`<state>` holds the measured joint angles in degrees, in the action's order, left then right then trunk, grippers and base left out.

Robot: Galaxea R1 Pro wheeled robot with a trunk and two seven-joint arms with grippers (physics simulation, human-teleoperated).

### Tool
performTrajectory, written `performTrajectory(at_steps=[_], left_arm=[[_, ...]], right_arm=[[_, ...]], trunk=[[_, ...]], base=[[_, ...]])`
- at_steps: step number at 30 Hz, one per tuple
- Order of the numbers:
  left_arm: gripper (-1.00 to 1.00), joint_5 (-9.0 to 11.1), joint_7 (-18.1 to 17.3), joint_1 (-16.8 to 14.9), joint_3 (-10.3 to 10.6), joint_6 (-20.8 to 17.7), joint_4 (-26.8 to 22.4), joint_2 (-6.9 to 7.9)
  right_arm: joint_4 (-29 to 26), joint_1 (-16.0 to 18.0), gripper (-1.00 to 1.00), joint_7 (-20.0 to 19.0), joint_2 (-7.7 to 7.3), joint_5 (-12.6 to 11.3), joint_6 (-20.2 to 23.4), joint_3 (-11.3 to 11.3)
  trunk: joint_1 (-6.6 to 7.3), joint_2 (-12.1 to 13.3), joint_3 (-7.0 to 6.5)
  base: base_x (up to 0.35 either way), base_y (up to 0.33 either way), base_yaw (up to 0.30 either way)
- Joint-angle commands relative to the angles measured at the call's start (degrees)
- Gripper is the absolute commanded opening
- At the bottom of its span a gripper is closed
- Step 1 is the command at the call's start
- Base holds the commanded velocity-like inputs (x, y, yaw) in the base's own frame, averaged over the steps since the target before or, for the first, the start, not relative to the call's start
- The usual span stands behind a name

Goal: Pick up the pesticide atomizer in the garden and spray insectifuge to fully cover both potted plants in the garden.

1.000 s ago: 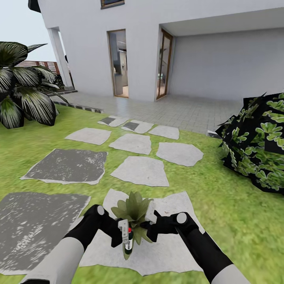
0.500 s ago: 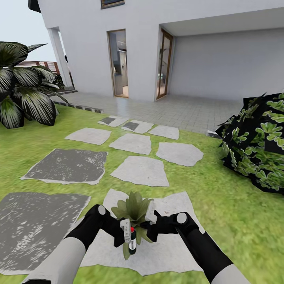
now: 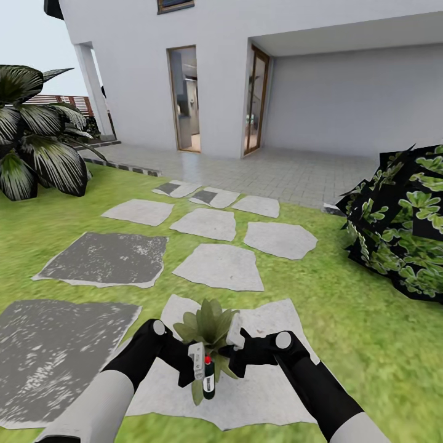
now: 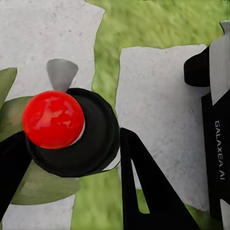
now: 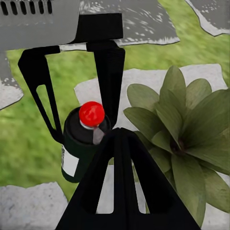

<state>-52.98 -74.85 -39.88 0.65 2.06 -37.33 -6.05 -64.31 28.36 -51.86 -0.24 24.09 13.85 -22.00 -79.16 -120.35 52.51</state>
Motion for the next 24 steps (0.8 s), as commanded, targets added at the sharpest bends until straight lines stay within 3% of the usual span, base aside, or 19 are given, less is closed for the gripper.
performTrajectory(at_steps=[1,5,9,24], left_arm=[[-1.00,-0.28,-0.18,-0.02,-0.03,0.22,-0.07,-0.05],[-1.00,-0.13,-0.28,-0.02,-0.03,0.23,-0.10,-0.47],[-1.00,1.42,-0.22,-0.02,0.02,0.28,-0.11,-0.61],[-1.00,1.74,-0.31,-0.02,-0.03,0.40,-0.11,-0.63]], right_arm=[[-0.11,0.03,-1.00,-0.17,-0.03,0.16,0.39,-0.06],[-0.11,0.03,-1.00,-0.17,-0.02,0.16,0.39,-0.18],[-0.11,0.03,-1.00,-0.17,-0.03,0.24,0.39,-1.72],[-0.09,0.03,-1.00,-0.14,-0.02,0.25,0.39,-1.91]], trunk=[[0.01,-0.02,0.05],[0.01,-0.02,0.05],[0.01,-0.02,0.05],[0.01,-0.02,0.05]], base=[[0.000,0.000,0.000],[0.000,0.000,0.000],[0.000,0.000,0.000],[0.000,0.000,0.000]])
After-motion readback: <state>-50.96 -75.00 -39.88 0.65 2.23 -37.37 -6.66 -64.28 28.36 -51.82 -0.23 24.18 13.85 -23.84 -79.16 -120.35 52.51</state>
